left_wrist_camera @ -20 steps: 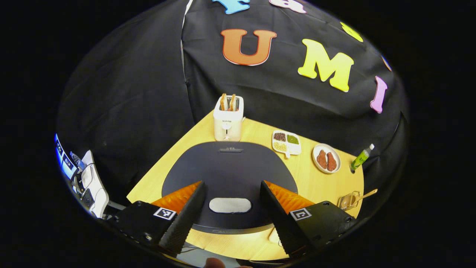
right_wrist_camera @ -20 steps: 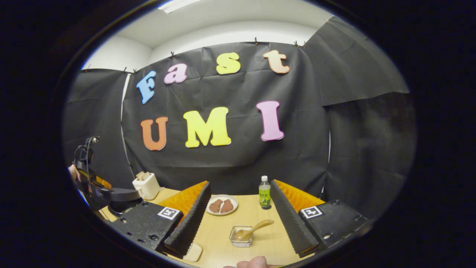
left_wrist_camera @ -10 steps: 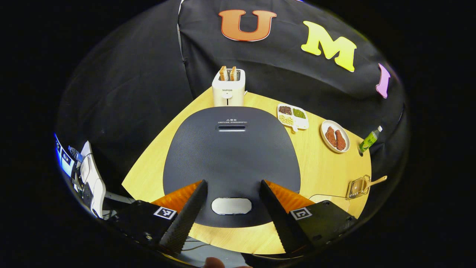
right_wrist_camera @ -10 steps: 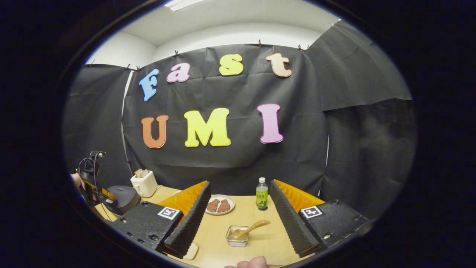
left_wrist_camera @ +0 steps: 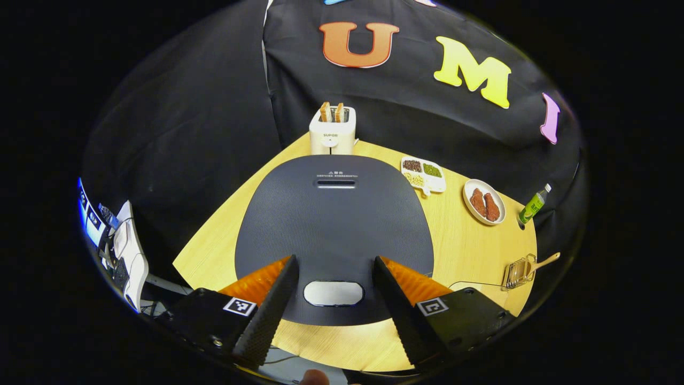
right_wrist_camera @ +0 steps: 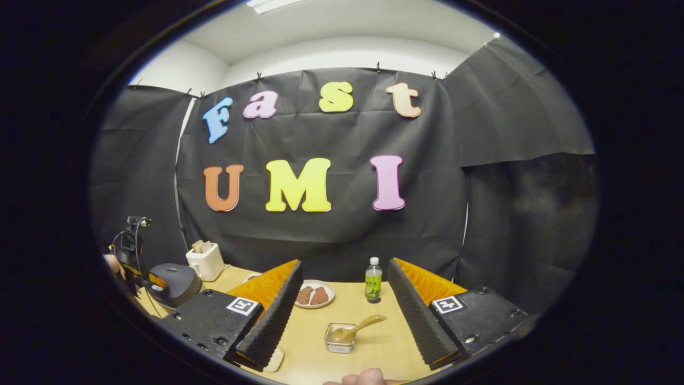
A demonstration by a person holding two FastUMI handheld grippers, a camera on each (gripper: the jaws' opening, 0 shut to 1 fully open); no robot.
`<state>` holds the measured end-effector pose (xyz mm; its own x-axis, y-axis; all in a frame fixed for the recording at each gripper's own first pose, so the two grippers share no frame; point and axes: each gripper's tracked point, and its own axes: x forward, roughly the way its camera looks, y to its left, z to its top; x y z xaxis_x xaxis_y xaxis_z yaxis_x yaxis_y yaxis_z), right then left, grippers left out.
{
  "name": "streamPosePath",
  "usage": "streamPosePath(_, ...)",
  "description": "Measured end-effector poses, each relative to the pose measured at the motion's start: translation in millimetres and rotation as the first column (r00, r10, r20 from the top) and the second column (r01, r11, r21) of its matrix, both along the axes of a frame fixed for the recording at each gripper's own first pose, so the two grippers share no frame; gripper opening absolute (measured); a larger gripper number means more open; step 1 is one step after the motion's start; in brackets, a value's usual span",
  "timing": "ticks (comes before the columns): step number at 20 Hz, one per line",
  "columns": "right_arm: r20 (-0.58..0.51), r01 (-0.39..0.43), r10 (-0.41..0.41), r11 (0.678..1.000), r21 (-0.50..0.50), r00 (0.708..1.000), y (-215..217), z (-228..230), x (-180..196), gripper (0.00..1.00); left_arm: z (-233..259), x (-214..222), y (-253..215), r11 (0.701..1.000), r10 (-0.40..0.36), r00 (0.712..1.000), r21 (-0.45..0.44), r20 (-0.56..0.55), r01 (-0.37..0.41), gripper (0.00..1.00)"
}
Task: Close the left gripper, press the button to open the rice cooker; take a wooden spoon from the chopstick holder with the right hand, scoop a spoonful of rice and pour it into the rice cooker, then put the wooden spoon back into the chopstick holder.
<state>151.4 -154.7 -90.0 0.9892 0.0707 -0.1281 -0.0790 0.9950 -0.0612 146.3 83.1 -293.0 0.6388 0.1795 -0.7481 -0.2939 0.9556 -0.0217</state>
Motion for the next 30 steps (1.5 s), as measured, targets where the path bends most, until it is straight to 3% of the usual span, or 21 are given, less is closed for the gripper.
streamPosePath(2,-0.009,0.006,-0.006,1.000,0.006,1.000,7,-1,-9,0.99,2,3,1,1.000,-0.008,0.999,0.019,0.044,0.007,0.94)
streamPosePath(3,-0.011,0.010,-0.010,1.000,0.010,1.000,10,-1,-13,1.00,3,6,3,1.000,0.001,0.997,0.030,0.076,-0.004,1.00)
streamPosePath(4,-0.019,0.014,-0.013,1.000,0.011,1.000,14,-1,-15,0.99,7,7,4,0.999,0.006,0.994,0.051,0.111,-0.011,0.92)
streamPosePath(5,-0.025,0.017,-0.017,1.000,0.005,1.000,18,-2,-19,0.99,11,8,4,0.997,-0.002,0.988,0.078,0.153,-0.010,0.92)
streamPosePath(9,-0.020,0.045,-0.045,0.999,0.002,0.999,28,8,-40,0.99,72,10,-11,0.983,-0.090,0.938,0.182,0.335,0.029,0.96)
streamPosePath(12,0.006,0.058,-0.058,0.998,-0.002,0.998,28,20,-59,0.99,133,-1,-41,0.973,-0.155,0.877,0.226,0.454,0.055,0.95)
streamPosePath(17,0.071,0.021,-0.022,1.000,0.020,0.997,28,45,-80,1.00,217,-51,-135,0.956,-0.275,0.731,0.255,0.624,0.142,0.95)
streamPosePath(22,0.087,-0.048,0.046,0.999,0.018,0.995,16,55,-112,1.00,260,-124,-190,0.970,-0.236,0.651,0.211,0.722,0.118,0.95)
streamPosePath(25,0.092,-0.083,0.084,0.996,-0.019,0.992,5,61,-140,1.00,265,-151,-220,0.977,-0.210,0.646,0.179,0.733,0.115,0.95)
streamPosePath(27,0.091,-0.119,0.118,0.993,-0.002,0.989,10,62,-156,0.99,265,-167,-227,0.974,-0.219,0.653,0.199,0.725,0.106,0.95)
streamPosePath(30,0.091,-0.147,0.146,0.989,0.006,0.985,5,59,-172,0.99,274,-184,-234,0.969,-0.232,0.634,0.229,0.738,0.088,0.95)
